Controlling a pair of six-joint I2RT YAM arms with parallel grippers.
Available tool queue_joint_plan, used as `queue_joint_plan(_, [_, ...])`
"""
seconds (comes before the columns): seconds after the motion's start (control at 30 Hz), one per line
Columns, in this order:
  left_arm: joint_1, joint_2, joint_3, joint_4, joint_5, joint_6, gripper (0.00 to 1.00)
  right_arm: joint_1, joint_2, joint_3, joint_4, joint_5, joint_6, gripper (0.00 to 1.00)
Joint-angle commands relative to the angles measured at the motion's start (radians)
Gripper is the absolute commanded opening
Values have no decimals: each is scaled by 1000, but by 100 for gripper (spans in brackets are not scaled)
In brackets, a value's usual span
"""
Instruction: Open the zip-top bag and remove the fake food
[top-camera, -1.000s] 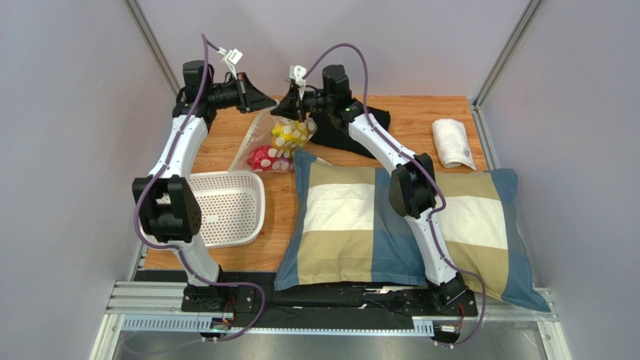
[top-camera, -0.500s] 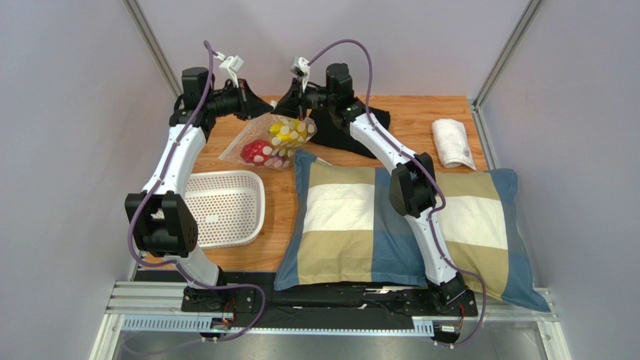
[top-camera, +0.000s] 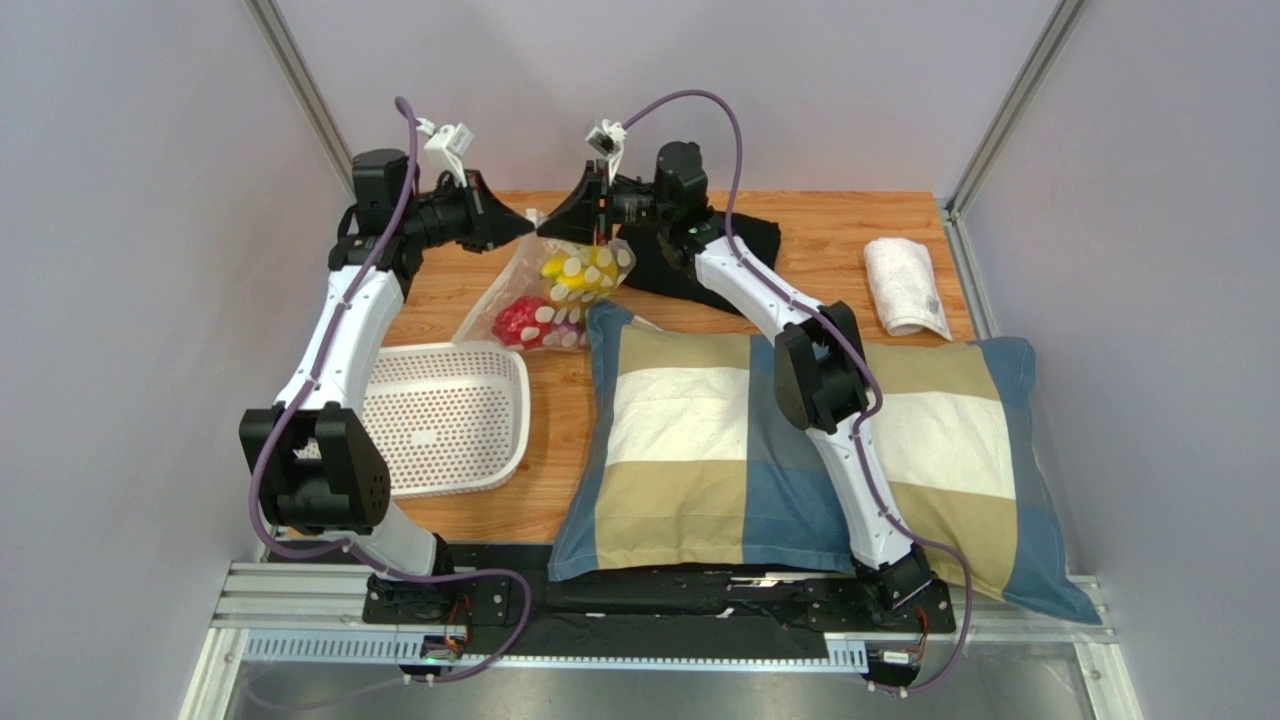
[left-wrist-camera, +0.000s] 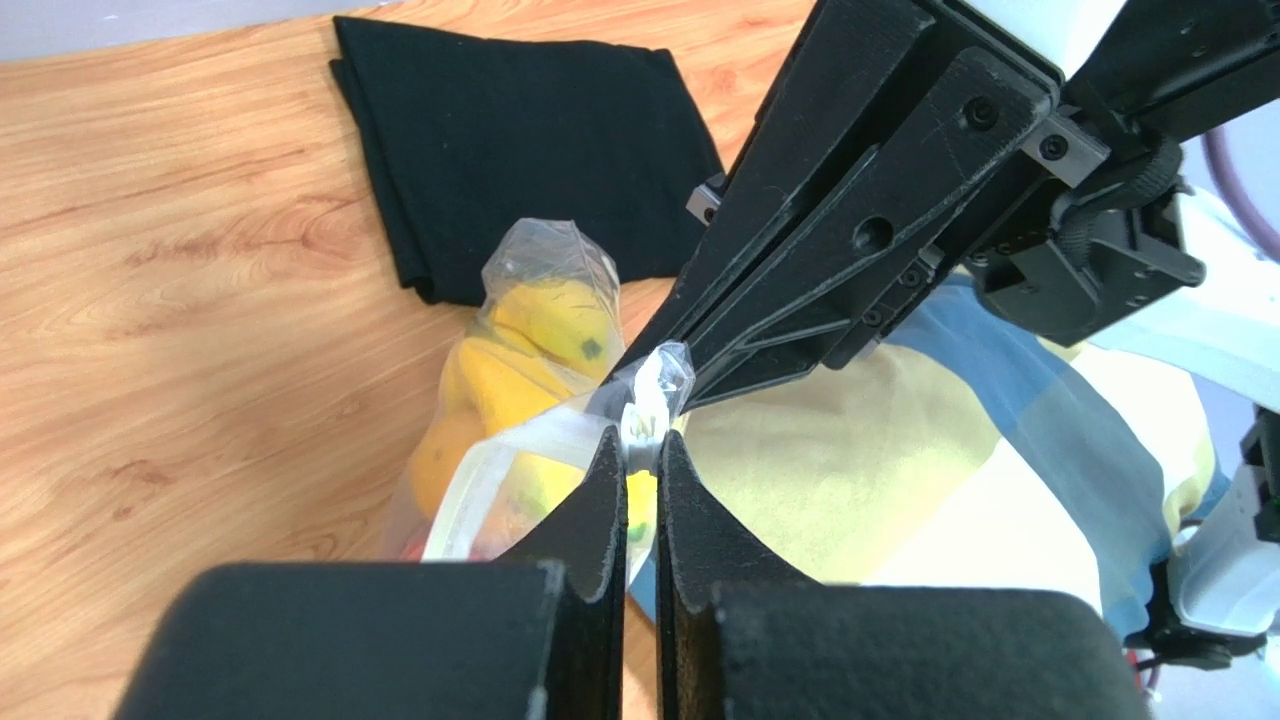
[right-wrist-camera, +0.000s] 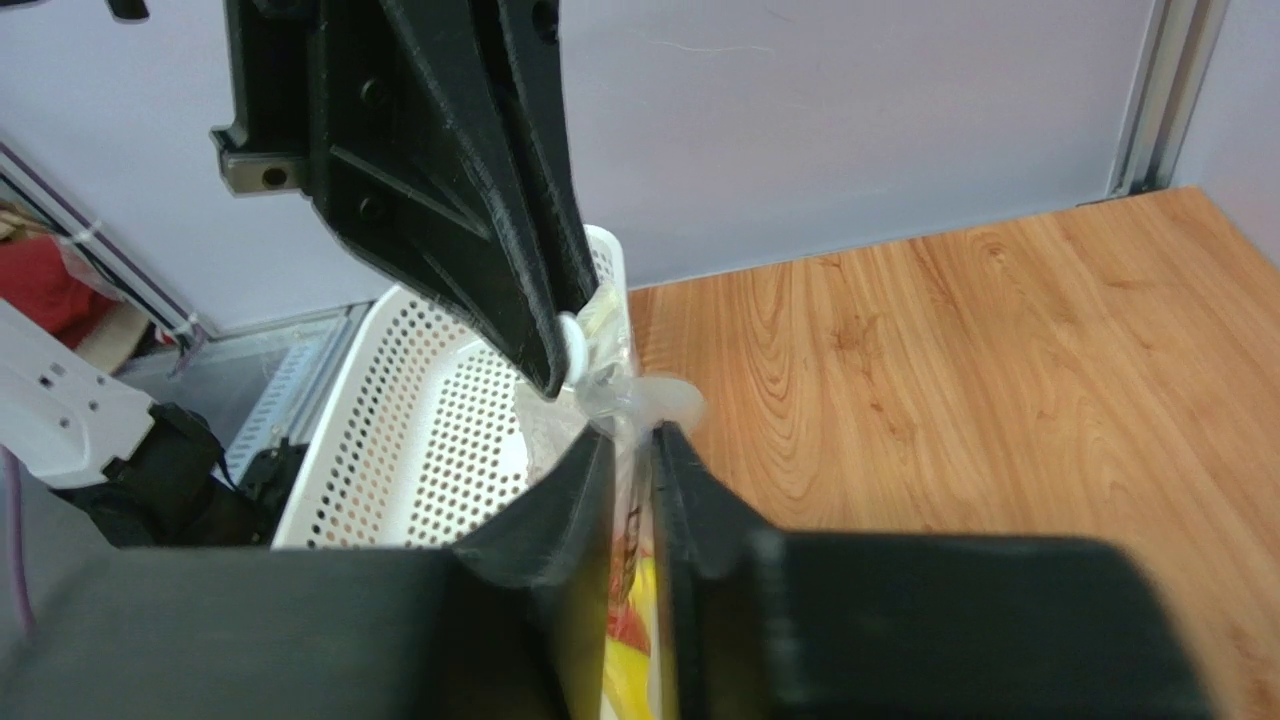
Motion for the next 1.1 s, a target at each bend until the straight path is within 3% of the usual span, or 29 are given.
queue_joint_plan(0.0, [34, 28, 101, -22, 35, -16, 0, -26, -70, -9, 184, -22, 21, 39])
queue_joint_plan(0.13, [34, 97, 201, -87, 133, 29, 0, -9, -86, 52, -72, -51, -147, 42])
queue_joint_plan(0.27, [34, 101, 205, -125, 171, 88, 0, -10, -84, 51, -54, -76, -133, 40])
queue_joint_plan(0.63, [32, 100, 166, -67, 254, 56, 0, -6, -47, 86, -54, -44, -134, 51])
queue_joint_plan(0.73, [32, 100, 162, -70, 259, 53, 0, -1, -41, 89, -48, -32, -134, 44])
queue_joint_plan(0.9, [32, 86, 146, -62, 259, 45, 0, 6, -30, 88, -34, -27, -117, 11])
queue_joint_plan(0.93, [32, 84, 142, -47, 263, 37, 0, 6, -32, 84, -27, -30, -109, 11])
queue_joint_plan(1.07, [31, 81, 132, -35, 268, 23, 0, 6, -38, 65, -10, -24, -100, 26])
